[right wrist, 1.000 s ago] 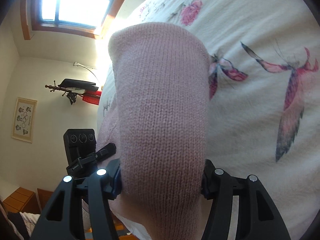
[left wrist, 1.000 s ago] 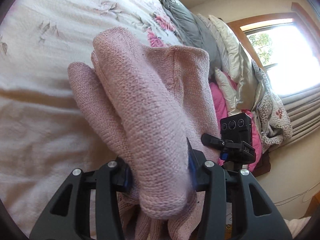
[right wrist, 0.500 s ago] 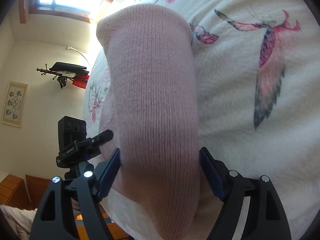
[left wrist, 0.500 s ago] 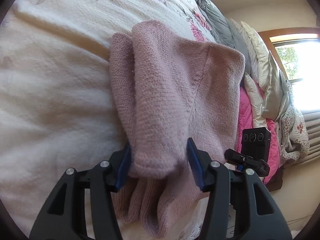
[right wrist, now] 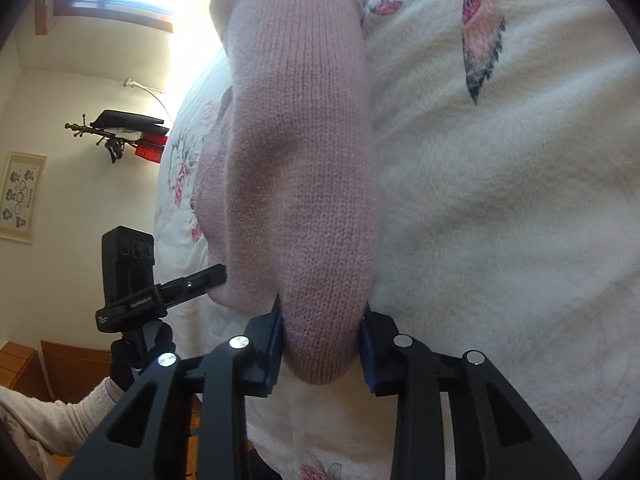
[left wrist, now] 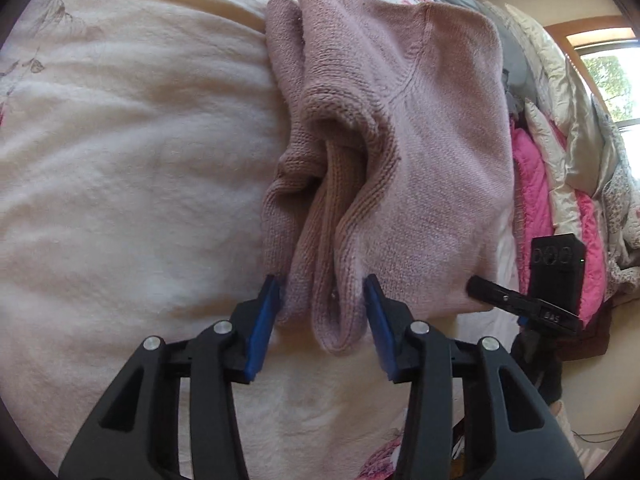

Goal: Fold small clothes

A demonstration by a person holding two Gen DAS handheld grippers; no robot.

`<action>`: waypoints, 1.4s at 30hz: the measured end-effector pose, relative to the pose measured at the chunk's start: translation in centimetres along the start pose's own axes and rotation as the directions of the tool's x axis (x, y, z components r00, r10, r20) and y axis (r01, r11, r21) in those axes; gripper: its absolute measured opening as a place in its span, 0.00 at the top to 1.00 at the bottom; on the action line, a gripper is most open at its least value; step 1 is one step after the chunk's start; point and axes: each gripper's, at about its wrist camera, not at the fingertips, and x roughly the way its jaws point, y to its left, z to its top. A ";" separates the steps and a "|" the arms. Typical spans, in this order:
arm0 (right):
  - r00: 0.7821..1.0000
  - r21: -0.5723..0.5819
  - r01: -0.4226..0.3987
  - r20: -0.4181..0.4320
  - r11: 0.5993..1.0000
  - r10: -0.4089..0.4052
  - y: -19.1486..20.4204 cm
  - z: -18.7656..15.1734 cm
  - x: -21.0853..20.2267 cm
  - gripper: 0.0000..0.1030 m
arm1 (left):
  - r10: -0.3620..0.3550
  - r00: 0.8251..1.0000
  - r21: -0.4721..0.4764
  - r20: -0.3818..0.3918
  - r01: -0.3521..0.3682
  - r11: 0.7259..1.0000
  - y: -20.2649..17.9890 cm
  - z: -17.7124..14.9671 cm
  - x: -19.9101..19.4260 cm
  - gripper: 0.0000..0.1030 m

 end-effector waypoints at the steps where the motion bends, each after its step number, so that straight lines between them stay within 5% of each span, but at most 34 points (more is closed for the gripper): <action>1: 1.000 -0.006 0.020 -0.005 1.000 -0.020 0.5 0.0 0.3 0.70 | 0.008 1.000 -0.011 -0.002 -0.008 1.000 0.3 0.0 0.2 0.58; 10: 0.998 0.050 0.067 -0.023 0.996 -0.066 -1.6 -0.3 2.3 0.69 | 0.039 0.999 -0.004 -0.004 -0.039 0.999 0.7 0.0 1.0 0.57; 15: 0.974 -0.019 0.222 0.048 0.975 -0.221 1.2 -1.3 0.2 0.37 | 0.151 0.987 0.067 0.055 -0.154 0.986 -1.8 -0.4 -1.0 0.49; 18: 0.931 -0.056 0.352 0.121 0.934 -0.344 3.9 -2.1 -1.1 0.17 | 0.206 0.973 0.083 0.104 -0.215 0.973 -3.1 -0.8 -2.5 0.43; 23: 0.845 -0.056 0.522 0.170 0.851 -0.507 6.0 -3.3 -2.6 0.14 | 0.284 0.946 0.065 0.156 -0.296 0.953 -4.1 -2.1 -4.4 0.40; 27: 0.804 -0.073 0.585 0.188 0.808 -0.564 7.7 -3.8 -2.8 0.11 | 0.338 0.924 0.055 0.181 -0.352 0.934 -4.7 -3.1 -5.7 0.37; 32: 0.674 -0.076 0.732 0.226 0.677 -0.704 8.9 -4.4 -3.7 0.04 | 0.389 0.901 0.062 0.194 -0.407 0.911 -5.7 -4.5 -6.6 0.34; 40: 0.700 -0.080 0.704 0.242 0.706 -0.672 10.4 -5.4 -5.0 0.04 | 0.443 0.868 0.073 0.227 -0.468 0.881 -7.5 -6.5 -7.1 0.31; 42: 0.688 -0.082 0.716 0.247 0.693 -0.682 11.1 -5.6 -5.2 0.04 | 0.443 0.867 0.068 0.228 -0.468 0.881 -7.6 -6.9 -7.4 0.31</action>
